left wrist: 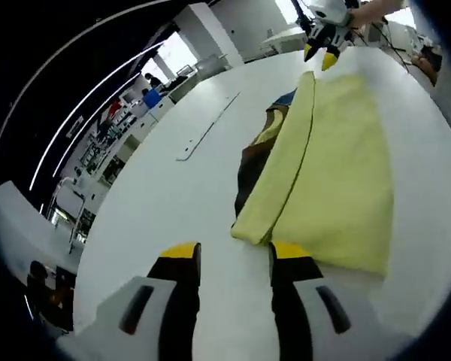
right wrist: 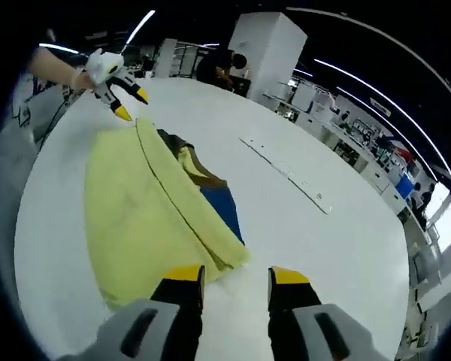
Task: Fold the garment on the visible template until the final outline fits inside the template.
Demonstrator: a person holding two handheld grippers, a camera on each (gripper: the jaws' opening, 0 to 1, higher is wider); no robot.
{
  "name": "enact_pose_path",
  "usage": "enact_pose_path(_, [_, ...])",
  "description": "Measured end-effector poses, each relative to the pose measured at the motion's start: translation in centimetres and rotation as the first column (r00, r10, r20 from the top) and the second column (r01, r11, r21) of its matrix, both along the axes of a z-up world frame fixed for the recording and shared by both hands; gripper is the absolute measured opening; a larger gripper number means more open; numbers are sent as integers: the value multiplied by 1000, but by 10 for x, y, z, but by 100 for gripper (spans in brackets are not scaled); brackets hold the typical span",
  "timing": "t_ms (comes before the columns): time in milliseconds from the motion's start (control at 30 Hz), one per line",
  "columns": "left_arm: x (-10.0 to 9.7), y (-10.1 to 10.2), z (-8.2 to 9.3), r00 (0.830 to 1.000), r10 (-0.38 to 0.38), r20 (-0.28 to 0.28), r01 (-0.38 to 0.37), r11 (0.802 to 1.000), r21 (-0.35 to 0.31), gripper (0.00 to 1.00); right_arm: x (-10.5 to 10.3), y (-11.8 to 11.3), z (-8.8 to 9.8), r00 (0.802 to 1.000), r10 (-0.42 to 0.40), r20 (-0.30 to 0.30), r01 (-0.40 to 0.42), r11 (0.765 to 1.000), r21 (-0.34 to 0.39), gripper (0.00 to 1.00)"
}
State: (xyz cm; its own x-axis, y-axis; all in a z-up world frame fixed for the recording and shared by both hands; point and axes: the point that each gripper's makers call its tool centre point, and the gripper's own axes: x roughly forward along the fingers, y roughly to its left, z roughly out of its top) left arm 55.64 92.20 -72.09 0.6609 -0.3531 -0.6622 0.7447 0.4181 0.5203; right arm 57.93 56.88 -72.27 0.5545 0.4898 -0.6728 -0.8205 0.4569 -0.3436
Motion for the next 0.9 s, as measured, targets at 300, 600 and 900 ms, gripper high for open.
enact_pose_path(300, [2, -2, -7, 986, -161, 48, 148, 969, 198, 27, 5, 3, -16, 980, 193, 43, -176, 951, -256, 18])
enact_pose_path(600, [-3, -13, -16, 955, -293, 41, 264, 907, 327, 24, 9, 6, -23, 957, 276, 86, -232, 911, -341, 19])
enact_pose_path(900, [-2, -15, -13, 944, -326, 52, 283, 880, 382, 16, 14, 6, -20, 944, 307, 123, -245, 899, -363, 18])
